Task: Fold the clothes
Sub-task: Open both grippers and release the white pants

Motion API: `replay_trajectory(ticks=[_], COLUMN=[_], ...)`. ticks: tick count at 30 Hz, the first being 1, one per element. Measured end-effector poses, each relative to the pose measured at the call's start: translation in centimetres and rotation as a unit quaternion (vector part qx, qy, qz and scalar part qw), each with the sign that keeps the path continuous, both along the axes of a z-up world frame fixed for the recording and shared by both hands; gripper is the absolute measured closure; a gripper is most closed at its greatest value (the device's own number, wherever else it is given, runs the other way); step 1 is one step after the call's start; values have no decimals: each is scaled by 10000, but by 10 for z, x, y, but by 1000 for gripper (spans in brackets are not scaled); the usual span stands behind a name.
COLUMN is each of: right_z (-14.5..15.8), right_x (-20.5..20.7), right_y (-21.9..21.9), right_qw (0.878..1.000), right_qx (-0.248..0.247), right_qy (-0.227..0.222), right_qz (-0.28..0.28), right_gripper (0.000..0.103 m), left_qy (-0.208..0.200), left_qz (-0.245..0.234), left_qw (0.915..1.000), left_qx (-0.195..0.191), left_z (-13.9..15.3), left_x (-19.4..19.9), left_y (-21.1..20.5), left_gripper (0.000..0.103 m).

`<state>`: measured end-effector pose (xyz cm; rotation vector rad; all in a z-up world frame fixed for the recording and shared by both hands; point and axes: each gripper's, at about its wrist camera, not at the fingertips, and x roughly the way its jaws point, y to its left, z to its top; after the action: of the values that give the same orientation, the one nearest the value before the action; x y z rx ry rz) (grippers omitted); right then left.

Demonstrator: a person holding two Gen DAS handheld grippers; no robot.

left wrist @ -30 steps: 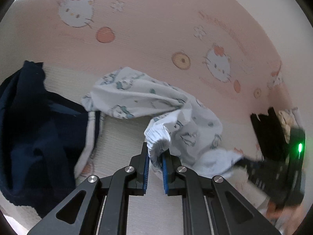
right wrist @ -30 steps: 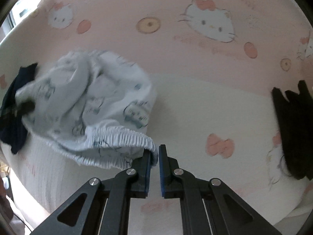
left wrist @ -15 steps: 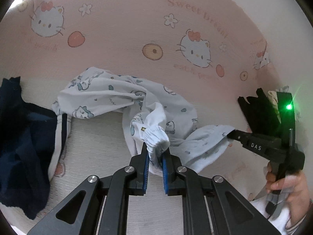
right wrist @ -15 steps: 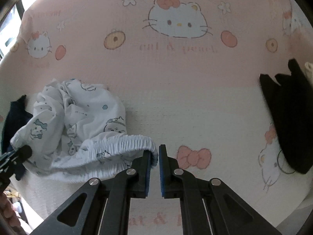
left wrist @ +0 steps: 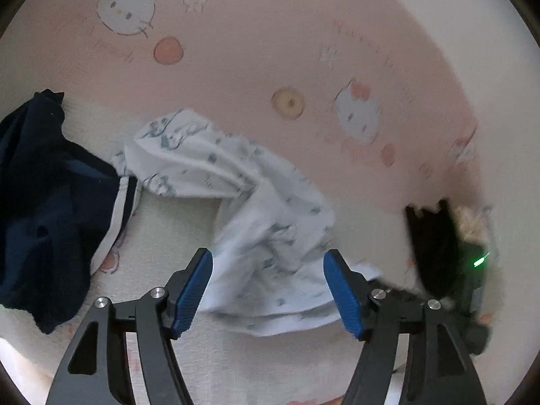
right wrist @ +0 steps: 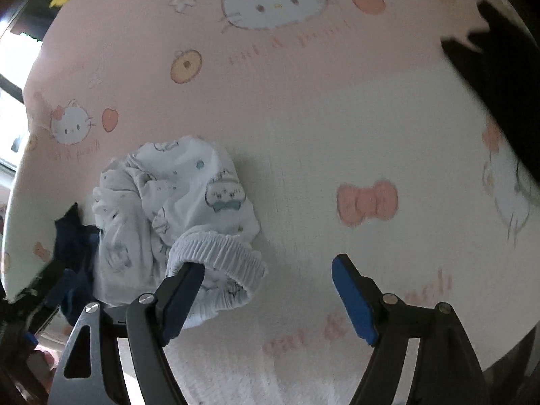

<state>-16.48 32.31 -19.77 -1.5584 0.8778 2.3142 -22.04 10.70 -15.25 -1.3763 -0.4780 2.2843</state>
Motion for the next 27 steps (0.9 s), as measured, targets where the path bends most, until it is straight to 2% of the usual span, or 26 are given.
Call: replay_trajectory(ticks=[3, 8, 12, 15, 17, 21, 27], right_z=[-2, -9, -23, -30, -34, -46, -74], right_x=[9, 24, 40, 47, 48, 45, 44], right_y=[-2, 2, 12, 16, 15, 7, -1], right_qw=[9996, 9950, 9799, 9660, 9609, 9602, 9318], right_qx=[-272, -982, -1851, -2328, -2464, -2377, -2948], right_qy=[-99, -89, -4, 80, 52, -234, -261], right_qz=[5, -159, -750, -1122, -1262, -1444, -2103], right_gripper=[25, 25, 25, 25, 24, 24, 24], left_qy=[-104, -36, 99, -23, -83, -95, -217], left_qz=[153, 266, 241, 226, 236, 244, 197], left_qw=[9998, 9983, 9945, 9942, 9941, 9929, 9919], left_qx=[65, -523, -1017, -1049, -1054, -1158, -1239], left_z=[1, -9, -18, -27, -32, -40, -53], left_x=[-1, -3, -4, -8, -10, -11, -14], left_y=[-4, -1, 3, 4, 3, 3, 5], left_gripper=[36, 36, 36, 36, 36, 36, 36])
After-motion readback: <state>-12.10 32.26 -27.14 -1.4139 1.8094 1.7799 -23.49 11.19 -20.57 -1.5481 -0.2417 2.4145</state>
